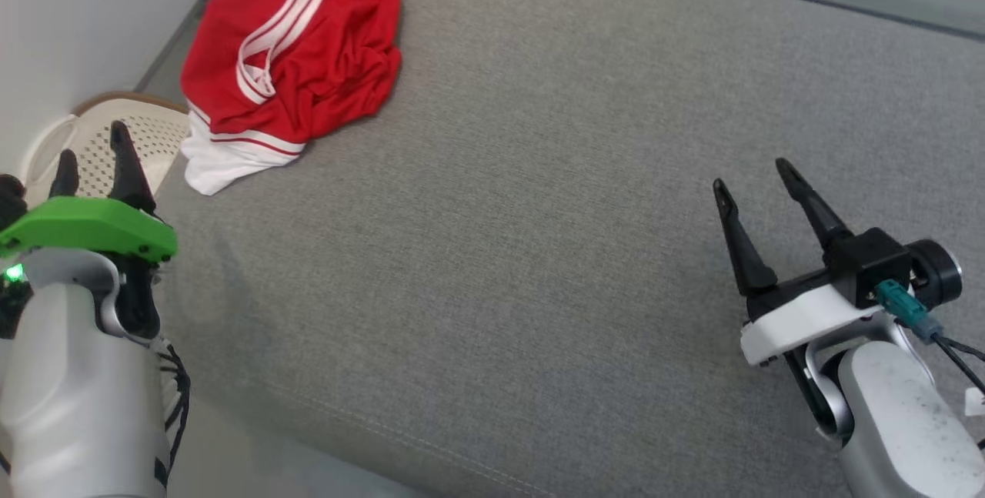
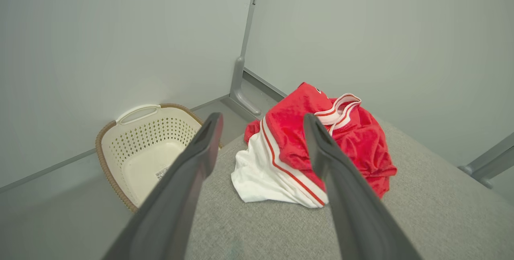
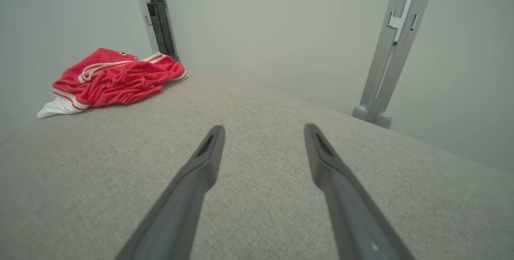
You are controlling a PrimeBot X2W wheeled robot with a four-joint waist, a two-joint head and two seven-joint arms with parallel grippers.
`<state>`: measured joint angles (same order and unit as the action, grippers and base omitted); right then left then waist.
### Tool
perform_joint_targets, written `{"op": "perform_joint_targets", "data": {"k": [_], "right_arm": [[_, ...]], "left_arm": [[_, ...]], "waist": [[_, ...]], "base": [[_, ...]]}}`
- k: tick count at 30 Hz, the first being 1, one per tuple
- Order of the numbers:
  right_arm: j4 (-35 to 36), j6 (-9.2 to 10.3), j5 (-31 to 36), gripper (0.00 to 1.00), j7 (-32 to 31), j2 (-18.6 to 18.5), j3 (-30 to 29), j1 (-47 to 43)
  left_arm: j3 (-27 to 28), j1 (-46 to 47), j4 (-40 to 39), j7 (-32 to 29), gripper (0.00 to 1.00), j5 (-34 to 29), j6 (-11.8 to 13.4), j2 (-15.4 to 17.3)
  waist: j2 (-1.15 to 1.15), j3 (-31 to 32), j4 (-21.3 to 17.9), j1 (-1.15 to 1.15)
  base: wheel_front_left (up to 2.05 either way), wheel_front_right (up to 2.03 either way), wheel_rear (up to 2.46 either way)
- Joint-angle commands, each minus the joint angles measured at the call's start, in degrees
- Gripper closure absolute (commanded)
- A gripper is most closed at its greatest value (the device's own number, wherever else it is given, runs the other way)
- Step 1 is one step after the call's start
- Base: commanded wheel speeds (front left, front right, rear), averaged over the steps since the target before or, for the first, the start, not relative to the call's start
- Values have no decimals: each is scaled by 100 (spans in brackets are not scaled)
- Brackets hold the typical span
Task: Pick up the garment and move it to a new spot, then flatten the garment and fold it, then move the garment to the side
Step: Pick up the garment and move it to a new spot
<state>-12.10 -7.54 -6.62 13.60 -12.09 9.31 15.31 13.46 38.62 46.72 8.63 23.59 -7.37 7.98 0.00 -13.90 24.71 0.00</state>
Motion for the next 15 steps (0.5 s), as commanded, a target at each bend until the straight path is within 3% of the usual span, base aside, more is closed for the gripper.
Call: {"op": "perform_joint_targets", "data": {"k": [1, 6, 15], "right_arm": [[163, 11, 54, 0, -53, -79, -36, 117], [883, 11, 117, 0, -249, -211, -174, 145], [1793, 11, 213, 0, -577, -330, -331, -244]], "left_arm": [[32, 239, 115, -118, 0, 150, -15, 41], [-77, 785, 306, -455, 0, 398, -17, 379], [84, 1376, 816, -1595, 0, 1278, -19, 555]], "waist": [[0, -1028, -899, 0], [0, -1629, -1252, 0], [0, -2104, -1673, 0]], "base": [[0, 0, 0], [0, 0, 0], [0, 0, 0]]}}
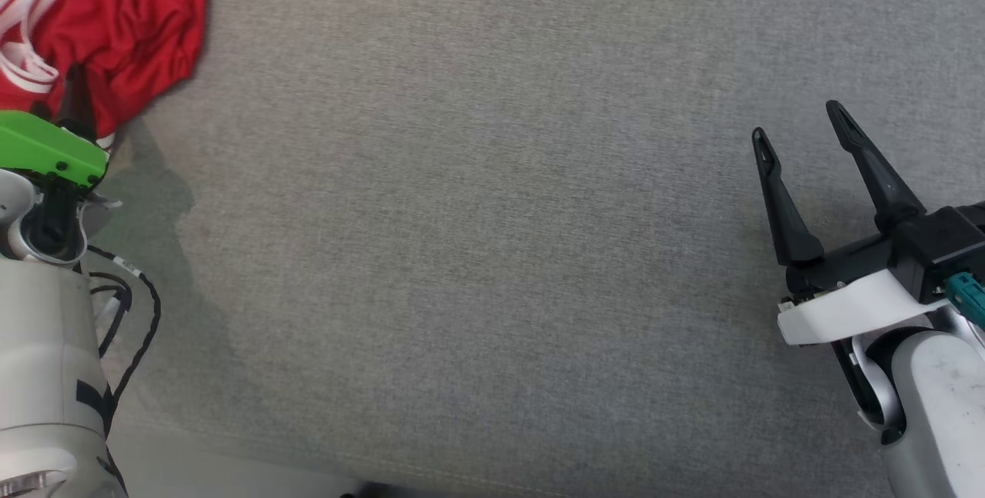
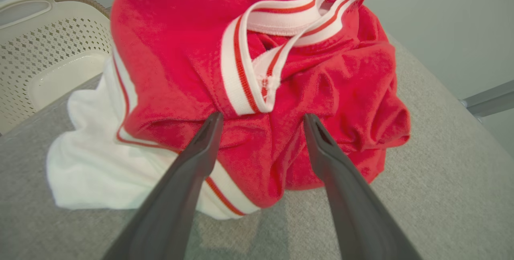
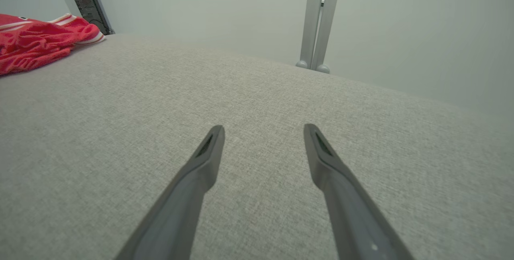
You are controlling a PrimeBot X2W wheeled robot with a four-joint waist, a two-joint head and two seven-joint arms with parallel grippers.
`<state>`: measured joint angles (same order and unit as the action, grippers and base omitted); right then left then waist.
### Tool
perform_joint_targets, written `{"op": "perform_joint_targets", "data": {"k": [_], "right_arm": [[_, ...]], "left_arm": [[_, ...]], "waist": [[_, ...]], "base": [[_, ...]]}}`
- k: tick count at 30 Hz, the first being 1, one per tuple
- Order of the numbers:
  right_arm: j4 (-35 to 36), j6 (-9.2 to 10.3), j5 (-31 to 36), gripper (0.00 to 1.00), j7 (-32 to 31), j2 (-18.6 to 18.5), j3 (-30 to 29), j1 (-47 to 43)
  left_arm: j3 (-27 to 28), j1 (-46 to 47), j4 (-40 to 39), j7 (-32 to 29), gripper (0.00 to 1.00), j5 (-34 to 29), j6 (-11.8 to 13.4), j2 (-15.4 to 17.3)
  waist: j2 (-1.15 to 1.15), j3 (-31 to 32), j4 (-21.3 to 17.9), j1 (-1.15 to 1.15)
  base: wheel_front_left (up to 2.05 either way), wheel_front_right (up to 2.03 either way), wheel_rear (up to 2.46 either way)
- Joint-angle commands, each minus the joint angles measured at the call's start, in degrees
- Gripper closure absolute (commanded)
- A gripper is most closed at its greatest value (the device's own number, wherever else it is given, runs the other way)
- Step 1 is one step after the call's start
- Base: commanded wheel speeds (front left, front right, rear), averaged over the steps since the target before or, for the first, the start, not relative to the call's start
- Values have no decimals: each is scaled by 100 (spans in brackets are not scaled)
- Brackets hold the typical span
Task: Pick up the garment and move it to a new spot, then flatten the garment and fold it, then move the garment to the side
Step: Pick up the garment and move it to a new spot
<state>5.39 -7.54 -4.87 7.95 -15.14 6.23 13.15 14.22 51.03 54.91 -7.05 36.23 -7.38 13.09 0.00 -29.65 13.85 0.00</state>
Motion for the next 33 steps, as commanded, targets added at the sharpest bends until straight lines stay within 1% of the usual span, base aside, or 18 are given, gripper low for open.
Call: {"op": "perform_joint_targets", "data": {"k": [1, 4, 8, 9, 10, 12, 15, 17, 21, 23, 26, 29, 33], "right_arm": [[98, 11, 38, 0, -31, -42, -42, -75], [317, 11, 50, 0, -21, -52, -112, -128], [433, 11, 57, 0, -16, -27, -136, -192], [437, 11, 69, 0, 6, 1, -149, -196], [425, 11, 65, 0, 25, 20, -143, -203], [373, 11, 50, 0, 53, 60, -152, -206], [270, 11, 57, 0, 96, 128, -129, -199], [181, 11, 40, 0, 167, 177, -109, -164], [-91, 11, -35, 0, 320, 294, -49, -101], [-260, 11, -82, 0, 404, 357, 0, -57], [-585, 11, -146, 0, 520, 487, 107, 0], [-873, 11, -218, 0, 613, 634, 246, 59], [-1206, 11, -295, 0, 696, 805, 350, 57]], "left_arm": [[39, 152, 31, -114, 0, 110, -18, 72], [27, 206, 105, -242, 0, 150, -18, 273], [36, 207, 367, -413, 0, 204, -19, 323], [21, 192, 451, -515, 40, 243, -19, 286], [-11, 162, 507, -620, 100, 270, -25, 254], [-106, 117, 516, -728, 100, 315, -38, 202], [-156, 46, 461, -680, 100, 340, -39, 300], [-172, 38, 341, -664, 100, 381, -39, 420], [-241, -3, -62, -607, 100, 430, -27, 775], [-297, -6, -322, -605, 100, 426, -24, 960], [-513, -53, -749, -779, 100, 423, -24, 1077], [-654, -75, -1293, -999, 100, 473, -24, 1223], [-862, -107, -2204, -1318, 100, 488, -24, 1215]], "waist": [[0, -536, -630, 0], [0, -585, -793, 0], [0, -603, -972, 0], [0, -593, -1003, 0], [0, -571, -1039, 0], [0, -522, -1076, 0], [0, -406, -1102, 0], [0, -290, -1093, 0], [0, 66, -1030, 0], [0, 277, -997, 0], [0, 655, -955, 0], [0, 1006, -994, 0], [0, 1499, -1153, 0]], "base": [[0, 0, 0], [0, 0, 0], [0, 0, 0], [0, 0, 0], [0, 0, 0], [0, 0, 0], [0, 0, 0], [0, 0, 0], [0, 0, 0], [0, 0, 0], [0, 0, 0], [0, 0, 0], [0, 0, 0]]}}
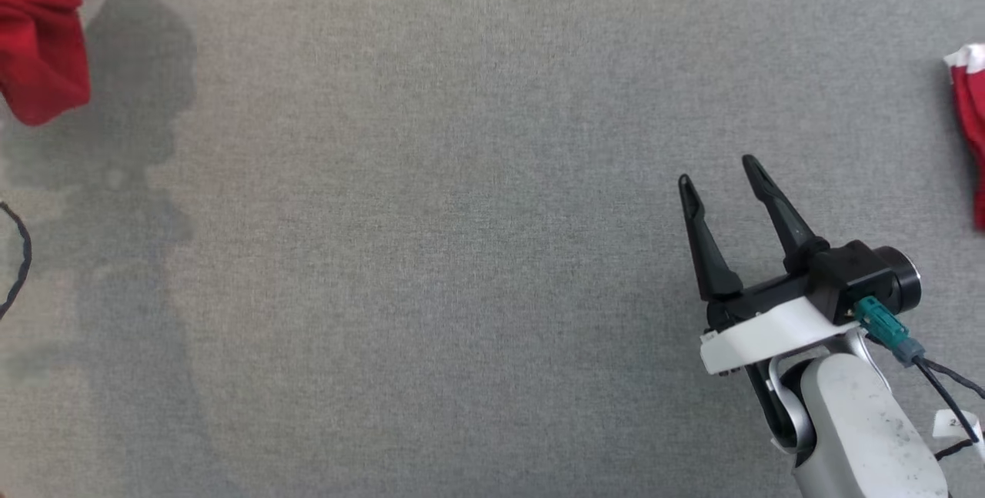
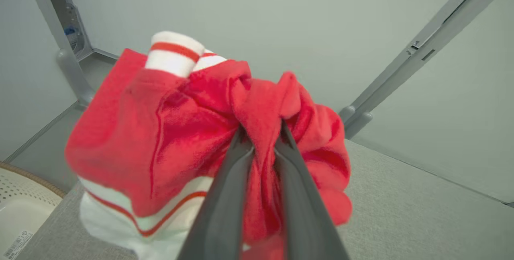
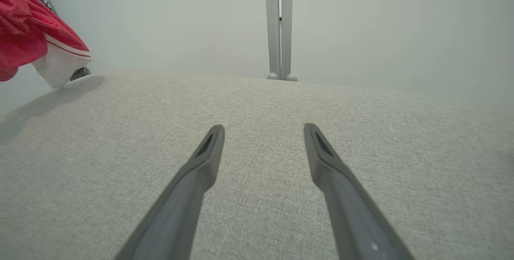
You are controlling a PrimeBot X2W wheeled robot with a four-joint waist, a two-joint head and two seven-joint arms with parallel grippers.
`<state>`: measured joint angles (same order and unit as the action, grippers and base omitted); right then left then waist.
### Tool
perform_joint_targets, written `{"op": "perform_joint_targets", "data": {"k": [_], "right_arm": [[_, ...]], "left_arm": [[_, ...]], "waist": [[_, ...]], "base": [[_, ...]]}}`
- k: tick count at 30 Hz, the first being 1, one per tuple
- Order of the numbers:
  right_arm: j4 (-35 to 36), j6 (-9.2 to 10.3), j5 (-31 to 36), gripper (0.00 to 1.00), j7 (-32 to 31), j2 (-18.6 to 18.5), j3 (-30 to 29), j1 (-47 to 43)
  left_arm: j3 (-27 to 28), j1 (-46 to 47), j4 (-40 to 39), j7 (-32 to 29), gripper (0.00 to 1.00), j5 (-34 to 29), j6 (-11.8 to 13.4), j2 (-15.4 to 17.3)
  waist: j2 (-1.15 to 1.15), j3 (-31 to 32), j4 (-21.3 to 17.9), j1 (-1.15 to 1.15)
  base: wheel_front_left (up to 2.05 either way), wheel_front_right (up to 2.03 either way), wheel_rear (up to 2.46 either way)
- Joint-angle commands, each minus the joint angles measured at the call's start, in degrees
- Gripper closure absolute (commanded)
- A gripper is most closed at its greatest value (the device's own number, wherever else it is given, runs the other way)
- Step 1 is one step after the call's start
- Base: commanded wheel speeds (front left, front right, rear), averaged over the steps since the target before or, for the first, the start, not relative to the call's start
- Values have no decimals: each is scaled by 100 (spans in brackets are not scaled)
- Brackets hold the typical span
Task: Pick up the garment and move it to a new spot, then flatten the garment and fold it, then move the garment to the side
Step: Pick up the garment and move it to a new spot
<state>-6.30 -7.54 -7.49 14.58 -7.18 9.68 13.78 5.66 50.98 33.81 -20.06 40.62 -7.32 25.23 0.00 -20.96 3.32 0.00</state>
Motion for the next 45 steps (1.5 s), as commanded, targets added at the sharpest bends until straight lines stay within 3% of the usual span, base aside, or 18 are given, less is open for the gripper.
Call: {"op": "perform_joint_targets", "data": {"k": [1, 8, 12, 17, 20, 24, 31, 32, 33, 38, 45], "right_arm": [[-81, 11, -48, 0, 38, 26, 20, -15], [-201, 11, -61, 0, 63, 99, -13, -59], [-142, 11, -53, 0, 64, 108, -10, -103], [-87, 11, -74, 0, 66, 49, -28, -95], [-39, 11, -127, 0, 65, 90, -137, -161], [30, 11, -166, 0, 64, 147, -201, -200], [96, 11, -206, 0, 63, 230, -233, -144], [116, 11, -203, 0, 63, 244, -246, -146], [130, 11, -196, 0, 63, 254, -267, -155], [164, 11, -113, 0, 63, 253, -490, -289], [135, 11, -28, 0, 64, 81, -831, -486]], "left_arm": [[-51, -113, -312, -120, 100, 70, -28, -24], [-471, -345, -2004, -730, 100, 286, 27, -450], [-693, -681, -2740, -754, 100, 427, 115, -859], [-1089, -1247, -3122, -583, 100, 453, 170, -1480], [-1463, -1680, -3010, -411, 100, 446, 135, -1856], [-1971, -2076, -2440, -38, 100, 519, 89, -2126], [-2791, -2298, -861, 588, 100, 87, 44, -2187], [-2876, -2295, -689, 669, 68, 63, 27, -2193], [-2935, -2282, -560, 738, 0, 41, 28, -2196], [-3099, -2127, -338, 1365, 0, -25, -2, -2206], [-2866, -2386, -751, 2436, 0, 18, -9, -2086]], "waist": [[0, 714, -154, 0], [0, 1236, -788, 0], [0, 1317, -1243, 0], [0, 1284, -1817, 0], [0, 1186, -2148, 0], [0, 995, -2455, 0], [0, 761, -2718, 0], [0, 746, -2717, 0], [0, 741, -2703, 0], [0, 868, -2415, 0], [0, 1320, -1752, 0]], "base": [[0, 0, 0], [0, 0, 0], [0, 0, 0], [0, 0, 0], [0, 0, 0], [0, 0, 0], [0, 0, 0], [0, 0, 0], [0, 0, 0], [0, 0, 0], [0, 0, 0]]}}
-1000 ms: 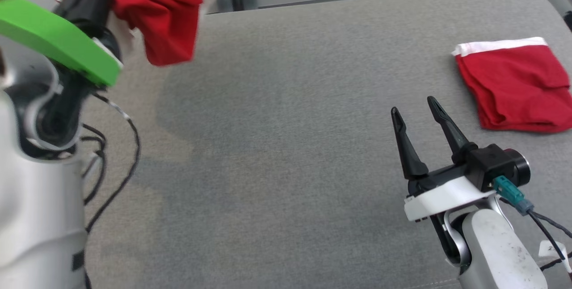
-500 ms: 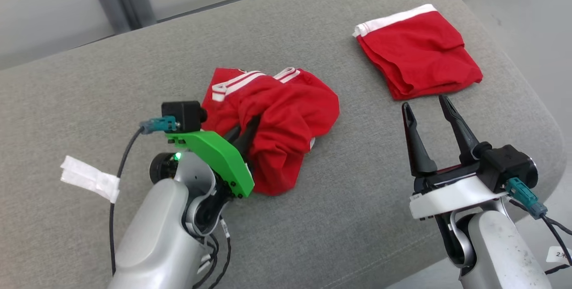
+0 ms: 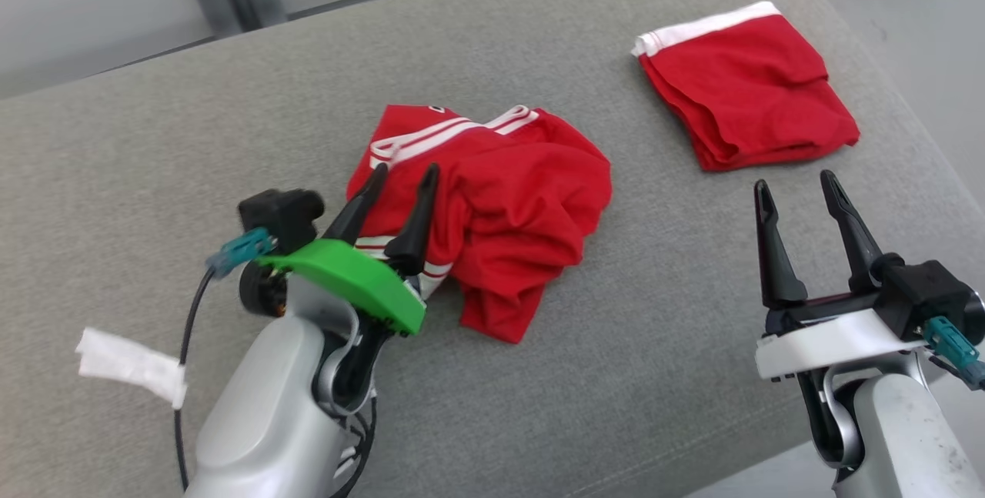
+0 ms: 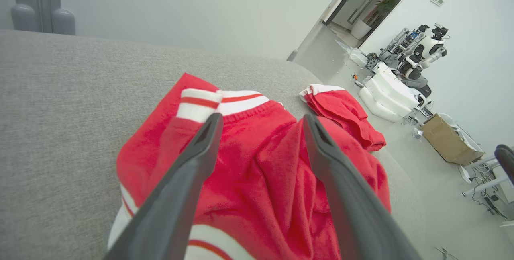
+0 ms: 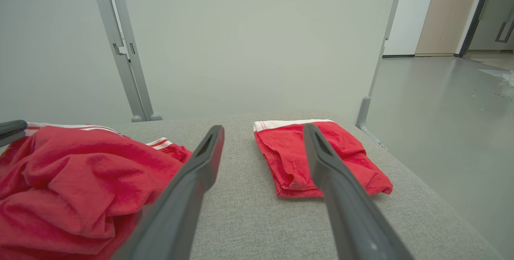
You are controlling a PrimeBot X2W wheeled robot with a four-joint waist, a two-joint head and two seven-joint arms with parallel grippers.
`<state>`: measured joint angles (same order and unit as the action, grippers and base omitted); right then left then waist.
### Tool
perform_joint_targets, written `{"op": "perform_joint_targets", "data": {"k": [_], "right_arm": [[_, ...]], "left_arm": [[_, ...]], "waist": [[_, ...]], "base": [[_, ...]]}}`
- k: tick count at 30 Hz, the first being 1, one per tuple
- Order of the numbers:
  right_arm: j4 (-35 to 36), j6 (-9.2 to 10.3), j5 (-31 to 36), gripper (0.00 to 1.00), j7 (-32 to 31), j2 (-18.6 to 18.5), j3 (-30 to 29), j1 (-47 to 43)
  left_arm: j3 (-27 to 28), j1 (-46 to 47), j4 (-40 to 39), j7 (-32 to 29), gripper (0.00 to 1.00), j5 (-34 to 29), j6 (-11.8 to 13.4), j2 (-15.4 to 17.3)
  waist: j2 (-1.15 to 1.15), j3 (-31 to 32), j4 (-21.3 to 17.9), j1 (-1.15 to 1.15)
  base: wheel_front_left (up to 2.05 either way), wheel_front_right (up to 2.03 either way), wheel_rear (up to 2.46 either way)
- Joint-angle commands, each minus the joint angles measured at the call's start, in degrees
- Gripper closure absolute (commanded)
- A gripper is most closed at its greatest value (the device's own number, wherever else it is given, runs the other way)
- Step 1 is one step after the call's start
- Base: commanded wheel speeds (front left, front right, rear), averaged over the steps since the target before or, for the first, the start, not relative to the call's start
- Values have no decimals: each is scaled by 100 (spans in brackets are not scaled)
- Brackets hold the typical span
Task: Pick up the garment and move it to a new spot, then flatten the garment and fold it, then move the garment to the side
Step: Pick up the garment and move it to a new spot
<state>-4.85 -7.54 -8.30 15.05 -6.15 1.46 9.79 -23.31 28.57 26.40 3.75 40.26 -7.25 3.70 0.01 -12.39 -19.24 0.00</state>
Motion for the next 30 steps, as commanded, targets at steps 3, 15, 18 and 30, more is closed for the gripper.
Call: {"op": "perform_joint_targets", "data": {"k": [3, 15, 18, 30], "right_arm": [[-86, 11, 76, 0, 17, -93, -107, -188], [-451, 11, 27, 0, 18, -105, -347, -509], [-548, 11, 12, 0, 18, -76, -364, -525], [-775, 11, -59, 0, 18, 76, -199, -674]], "left_arm": [[218, -441, -161, 464, 0, 58, 32, 212], [1231, -1585, -619, 1145, 0, -913, 214, 638], [1728, -1919, -975, 1142, 0, -1372, 168, 499], [2396, -2598, -1175, 1145, 0, -2054, -27, 92]], "waist": [[-1, 712, 712, 0], [-1, 1048, 1277, 0], [-1, 1045, 1333, 0], [-1, 1129, 1350, 0]], "base": [[0, 0, 0], [0, 0, 0], [0, 0, 0], [0, 0, 0]]}}
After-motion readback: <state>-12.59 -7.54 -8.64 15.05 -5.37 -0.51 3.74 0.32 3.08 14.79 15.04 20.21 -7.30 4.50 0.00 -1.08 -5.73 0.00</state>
